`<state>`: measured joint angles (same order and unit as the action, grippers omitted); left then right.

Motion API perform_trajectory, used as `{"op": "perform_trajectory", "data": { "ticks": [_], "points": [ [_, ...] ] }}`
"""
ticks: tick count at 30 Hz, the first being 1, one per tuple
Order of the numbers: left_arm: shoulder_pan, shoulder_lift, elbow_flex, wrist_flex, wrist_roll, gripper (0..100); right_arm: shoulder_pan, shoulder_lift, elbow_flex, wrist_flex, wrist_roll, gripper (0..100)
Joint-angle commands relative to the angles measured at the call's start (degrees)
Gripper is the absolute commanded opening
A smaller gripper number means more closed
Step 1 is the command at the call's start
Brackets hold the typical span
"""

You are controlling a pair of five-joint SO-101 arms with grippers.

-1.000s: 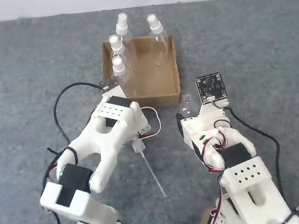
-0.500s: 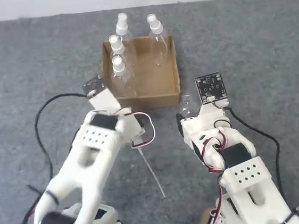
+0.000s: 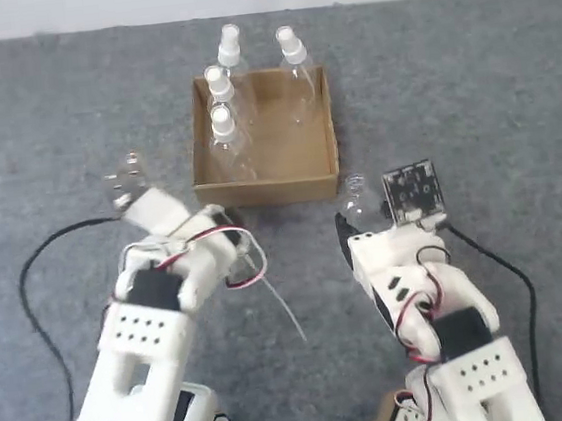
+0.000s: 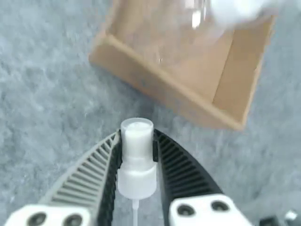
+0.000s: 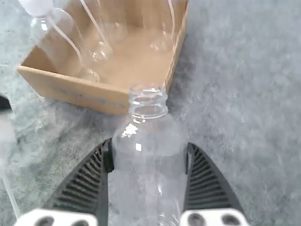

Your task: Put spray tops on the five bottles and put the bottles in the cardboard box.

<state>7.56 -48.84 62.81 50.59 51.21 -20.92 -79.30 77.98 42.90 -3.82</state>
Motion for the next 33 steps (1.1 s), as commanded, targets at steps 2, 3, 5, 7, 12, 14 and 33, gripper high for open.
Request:
{"op": "perform_trajectory", "data": {
  "ticks": [2, 3, 5, 7, 12, 14, 33],
  "points": [
    [-2.20, -8.70, 1.01, -2.55, -1.49, 1, -1.01, -8.57, 3.16, -2.59, 3.78, 3.4],
    [-2.29, -10.29, 1.71, -2.55, -1.67, 1, -1.63, -10.07, 4.22, -2.95, 4.57, 3.4],
    [-2.29, -13.89, 2.86, -2.55, -1.67, 1, -2.77, -12.97, 5.80, -2.95, 5.98, 3.4],
    [-2.29, -17.85, 4.00, -2.55, -1.76, 1, -3.38, -15.60, 6.95, -2.86, 6.42, 3.4],
    [-2.64, -28.92, 6.90, -2.55, -1.93, 1, -3.38, -20.70, 9.23, -2.86, 6.68, 3.4],
    [-4.40, -33.67, 7.69, -2.55, -1.93, 1, -3.38, -22.11, 9.93, -2.86, 6.68, 3.4],
    [-8.53, -55.47, 7.96, -3.69, -1.58, 1, -4.35, -24.57, 11.96, -3.38, 6.68, 3.4]
  ]
}}
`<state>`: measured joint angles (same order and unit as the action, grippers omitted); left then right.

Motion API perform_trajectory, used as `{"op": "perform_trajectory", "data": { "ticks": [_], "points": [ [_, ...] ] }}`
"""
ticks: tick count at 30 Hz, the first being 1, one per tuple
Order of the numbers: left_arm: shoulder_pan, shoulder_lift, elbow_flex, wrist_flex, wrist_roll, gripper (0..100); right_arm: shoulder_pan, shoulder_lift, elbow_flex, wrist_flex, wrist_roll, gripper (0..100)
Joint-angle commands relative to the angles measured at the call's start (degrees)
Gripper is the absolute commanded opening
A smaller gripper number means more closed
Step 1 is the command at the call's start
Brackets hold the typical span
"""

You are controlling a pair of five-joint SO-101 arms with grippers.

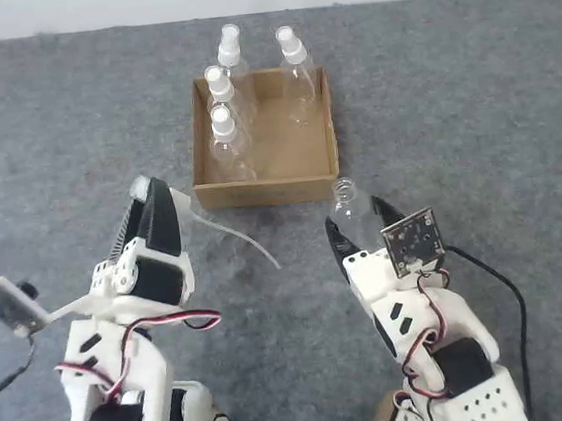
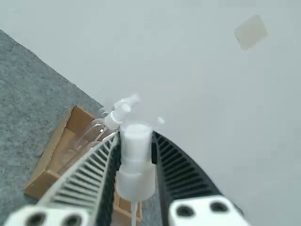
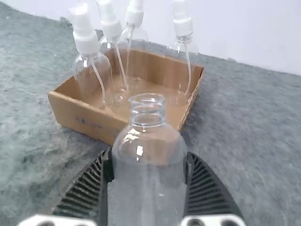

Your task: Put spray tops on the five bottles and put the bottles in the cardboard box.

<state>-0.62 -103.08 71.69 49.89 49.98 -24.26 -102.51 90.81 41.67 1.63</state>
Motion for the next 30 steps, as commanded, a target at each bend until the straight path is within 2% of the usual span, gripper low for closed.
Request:
{"op": "perform_trajectory", "data": {
  "ticks": [1, 10, 16, 20, 25, 30],
  "points": [
    [-0.35, -1.23, -0.75, -4.04, -0.35, 1, -1.54, -1.36, -0.88, -2.15, 1.23, 3.4],
    [0.09, -1.23, -0.75, -15.56, -0.26, 1, -3.65, -1.45, 0.62, -3.82, 1.32, 3.3],
    [0.09, -1.23, -0.66, -21.36, 0.35, 1, -3.65, -1.45, 4.04, -8.57, 6.51, 3.3],
    [0.18, -1.23, -0.66, -22.33, 4.13, 1, -3.74, -1.45, 5.45, -10.95, 6.95, 3.3],
    [0.44, -1.23, 0.66, -22.24, 5.27, 1, -4.79, -1.45, 5.54, -11.74, 7.38, 3.3],
    [6.51, -1.23, 3.47, -22.24, 4.92, 1, -8.92, -1.27, 5.54, -11.21, 12.48, 3.3]
  ]
}}
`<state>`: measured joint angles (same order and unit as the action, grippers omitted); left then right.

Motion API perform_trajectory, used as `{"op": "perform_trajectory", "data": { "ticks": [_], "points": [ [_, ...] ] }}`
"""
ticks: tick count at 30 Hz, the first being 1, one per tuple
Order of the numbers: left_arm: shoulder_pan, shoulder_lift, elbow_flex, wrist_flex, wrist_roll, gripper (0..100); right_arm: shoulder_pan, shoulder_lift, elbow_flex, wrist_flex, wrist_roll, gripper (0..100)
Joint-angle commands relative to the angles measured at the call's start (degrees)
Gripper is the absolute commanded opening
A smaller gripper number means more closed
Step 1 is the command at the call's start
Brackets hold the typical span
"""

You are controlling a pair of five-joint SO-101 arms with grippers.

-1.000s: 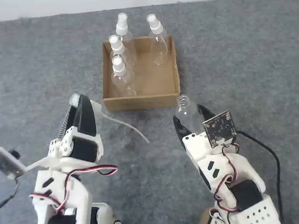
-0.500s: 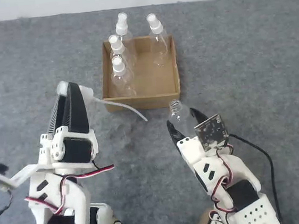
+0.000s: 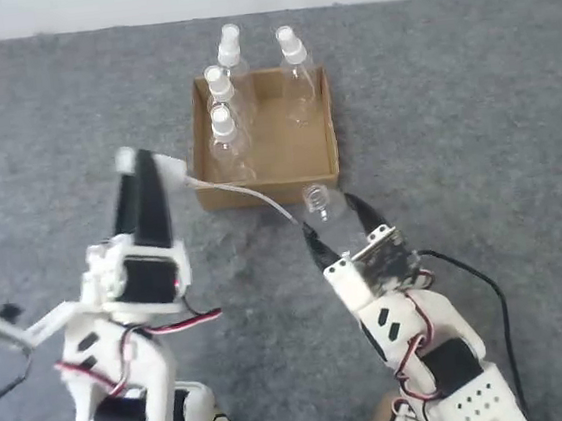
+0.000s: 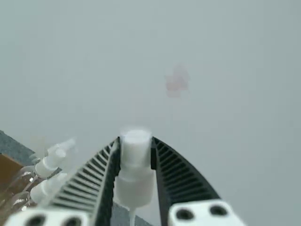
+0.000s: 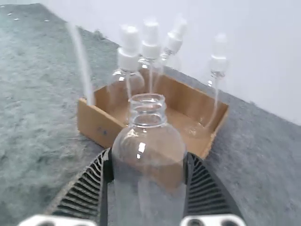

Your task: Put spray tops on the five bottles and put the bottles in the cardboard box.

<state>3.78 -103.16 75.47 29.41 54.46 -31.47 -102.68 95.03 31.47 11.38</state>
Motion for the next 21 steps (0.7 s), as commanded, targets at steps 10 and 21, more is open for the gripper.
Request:
{"op": "perform_trajectory", "data": {
  "ticks": [10, 21],
  "points": [
    [1.76, -1.14, -0.57, -1.85, 0.44, 1, -1.98, -1.19, 1.32, -1.01, 3.08, 3.3],
    [-4.57, -1.23, 0.40, -7.56, 2.55, 1, -2.15, -1.19, 1.32, -1.01, 3.08, 3.3]
  ]
}}
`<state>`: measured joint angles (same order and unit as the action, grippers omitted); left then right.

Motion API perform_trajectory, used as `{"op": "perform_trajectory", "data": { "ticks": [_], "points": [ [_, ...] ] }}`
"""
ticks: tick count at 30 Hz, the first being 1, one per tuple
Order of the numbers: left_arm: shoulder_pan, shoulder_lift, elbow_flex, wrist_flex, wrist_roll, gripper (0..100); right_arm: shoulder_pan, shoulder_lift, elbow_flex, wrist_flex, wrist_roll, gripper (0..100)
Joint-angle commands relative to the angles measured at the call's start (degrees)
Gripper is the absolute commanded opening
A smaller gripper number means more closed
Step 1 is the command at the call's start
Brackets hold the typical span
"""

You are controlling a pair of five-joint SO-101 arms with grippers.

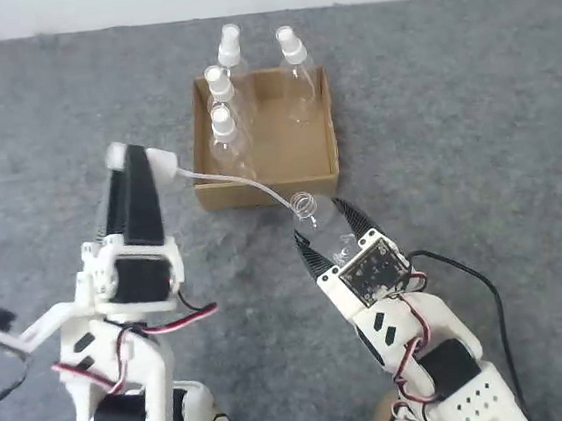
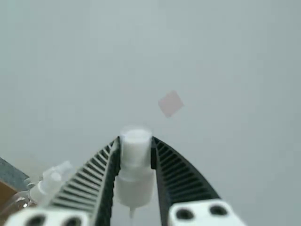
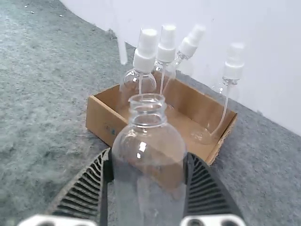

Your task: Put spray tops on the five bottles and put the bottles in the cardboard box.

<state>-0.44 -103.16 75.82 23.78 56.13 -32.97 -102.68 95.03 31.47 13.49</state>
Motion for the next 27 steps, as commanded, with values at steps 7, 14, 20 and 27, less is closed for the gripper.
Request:
{"op": "perform_trajectory", "data": {
  "ticks": [7, 14, 20, 27],
  "points": [
    [-0.35, -1.23, 5.14, -7.74, 0.79, 1, -2.59, -1.10, 1.32, -0.92, 1.05, 3.3],
    [0.70, -1.23, 5.93, -7.12, -0.88, 1, -2.59, -1.10, 1.32, -0.92, 1.05, 3.3],
    [5.01, -1.23, 7.78, -4.22, -4.22, 1, -2.51, -1.10, 1.32, -0.92, 1.05, 3.3],
    [5.45, -1.23, 7.87, -2.37, -4.40, 1, -2.42, -1.01, 1.32, -0.92, 1.05, 3.3]
  ]
}}
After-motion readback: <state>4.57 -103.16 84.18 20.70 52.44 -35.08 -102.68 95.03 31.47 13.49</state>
